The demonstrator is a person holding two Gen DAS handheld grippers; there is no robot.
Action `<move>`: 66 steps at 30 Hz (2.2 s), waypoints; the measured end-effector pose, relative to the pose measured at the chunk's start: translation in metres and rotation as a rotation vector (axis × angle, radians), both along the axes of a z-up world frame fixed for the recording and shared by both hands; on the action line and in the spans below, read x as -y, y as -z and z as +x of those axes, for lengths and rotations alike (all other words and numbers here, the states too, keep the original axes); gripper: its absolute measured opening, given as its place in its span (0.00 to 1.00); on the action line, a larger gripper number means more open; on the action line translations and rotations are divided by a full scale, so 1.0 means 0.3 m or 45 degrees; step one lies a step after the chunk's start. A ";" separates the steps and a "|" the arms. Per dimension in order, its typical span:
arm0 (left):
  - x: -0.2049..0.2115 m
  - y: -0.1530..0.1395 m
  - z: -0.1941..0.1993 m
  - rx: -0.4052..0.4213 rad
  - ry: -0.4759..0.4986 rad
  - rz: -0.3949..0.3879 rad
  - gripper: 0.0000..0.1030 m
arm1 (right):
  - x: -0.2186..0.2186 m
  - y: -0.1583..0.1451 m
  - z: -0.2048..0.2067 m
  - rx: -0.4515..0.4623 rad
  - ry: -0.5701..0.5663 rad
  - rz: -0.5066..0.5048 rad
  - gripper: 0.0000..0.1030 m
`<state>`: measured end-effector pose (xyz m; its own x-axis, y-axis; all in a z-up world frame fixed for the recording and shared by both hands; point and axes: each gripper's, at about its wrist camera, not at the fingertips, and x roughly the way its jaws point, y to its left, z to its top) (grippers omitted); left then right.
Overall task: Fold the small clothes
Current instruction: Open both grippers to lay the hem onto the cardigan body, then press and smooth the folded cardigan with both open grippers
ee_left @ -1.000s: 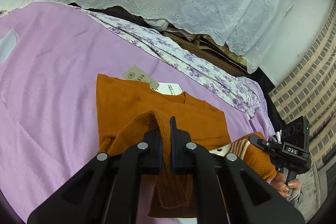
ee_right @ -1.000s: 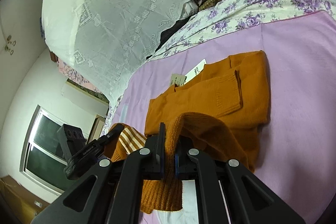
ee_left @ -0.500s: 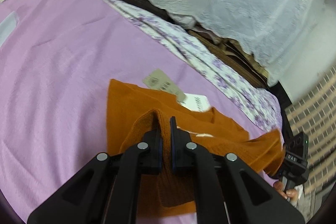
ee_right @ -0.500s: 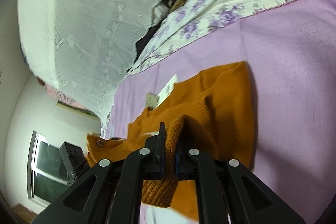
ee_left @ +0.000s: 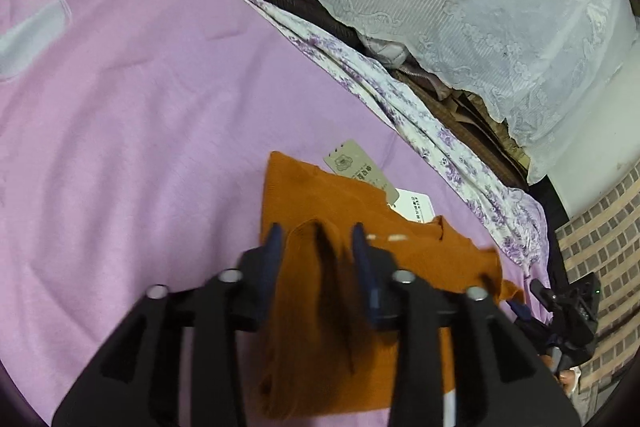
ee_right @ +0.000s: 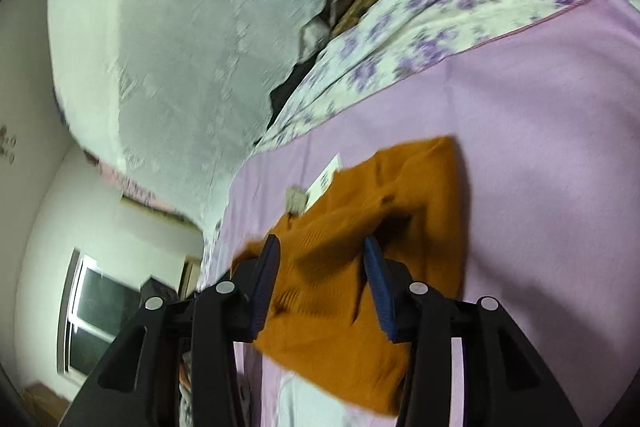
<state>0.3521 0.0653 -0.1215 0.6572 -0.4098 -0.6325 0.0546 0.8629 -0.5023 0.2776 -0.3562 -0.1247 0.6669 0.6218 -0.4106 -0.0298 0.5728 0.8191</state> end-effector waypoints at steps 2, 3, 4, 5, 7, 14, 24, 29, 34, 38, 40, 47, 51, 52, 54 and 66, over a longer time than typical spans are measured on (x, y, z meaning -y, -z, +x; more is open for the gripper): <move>-0.004 -0.009 -0.014 0.003 0.003 0.021 0.36 | -0.037 -0.030 -0.022 0.028 -0.049 -0.055 0.43; -0.003 -0.013 -0.020 0.005 0.001 0.044 0.36 | -0.055 -0.043 -0.031 0.041 -0.069 -0.085 0.43; -0.001 -0.018 -0.025 0.006 0.001 0.068 0.36 | -0.076 -0.055 -0.042 0.055 -0.092 -0.119 0.43; 0.004 -0.022 -0.032 0.008 0.008 0.084 0.36 | -0.102 -0.065 -0.054 0.068 -0.124 -0.152 0.43; 0.019 -0.033 -0.056 0.029 0.073 0.079 0.36 | -0.176 -0.079 -0.071 0.095 -0.218 -0.216 0.43; 0.100 -0.069 -0.123 0.126 0.205 0.156 0.52 | -0.385 -0.039 -0.034 0.036 -0.536 -0.321 0.43; 0.143 -0.040 -0.138 0.098 0.270 0.161 0.52 | -0.120 -0.108 0.107 0.183 0.035 -0.178 0.43; 0.236 -0.035 -0.132 0.104 0.356 0.260 0.52 | -0.092 -0.123 0.065 0.193 0.009 -0.213 0.43; 0.320 -0.025 -0.141 0.105 0.512 0.302 0.64 | -0.130 -0.085 0.062 0.098 -0.141 -0.200 0.43; 0.390 -0.017 -0.039 0.053 0.574 0.297 0.66 | -0.143 -0.063 0.069 0.075 -0.139 -0.203 0.51; 0.376 -0.040 0.063 0.058 0.415 0.342 0.66 | -0.129 -0.064 0.065 0.085 -0.104 -0.203 0.51; 0.113 -0.050 0.187 -0.085 -0.099 0.092 0.66 | -0.086 -0.075 0.071 0.126 -0.042 -0.195 0.52; 0.193 -0.024 0.112 -0.050 0.018 0.251 0.68 | -0.134 -0.073 0.096 0.131 -0.068 -0.262 0.50; 0.217 -0.014 0.105 -0.050 0.044 0.285 0.71 | -0.141 -0.072 0.104 0.131 -0.066 -0.284 0.50; 0.245 0.011 0.107 -0.057 0.027 0.365 0.74 | -0.138 -0.055 0.127 0.109 -0.025 -0.349 0.49; 0.222 0.038 0.026 0.057 -0.082 0.513 0.78 | -0.057 0.010 0.118 0.080 0.160 -0.504 0.32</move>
<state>0.3598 -0.0012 -0.1329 0.7039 -0.0917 -0.7044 0.0077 0.9926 -0.1215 0.3131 -0.3391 -0.1276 0.7589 0.3366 -0.5574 0.0174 0.8452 0.5341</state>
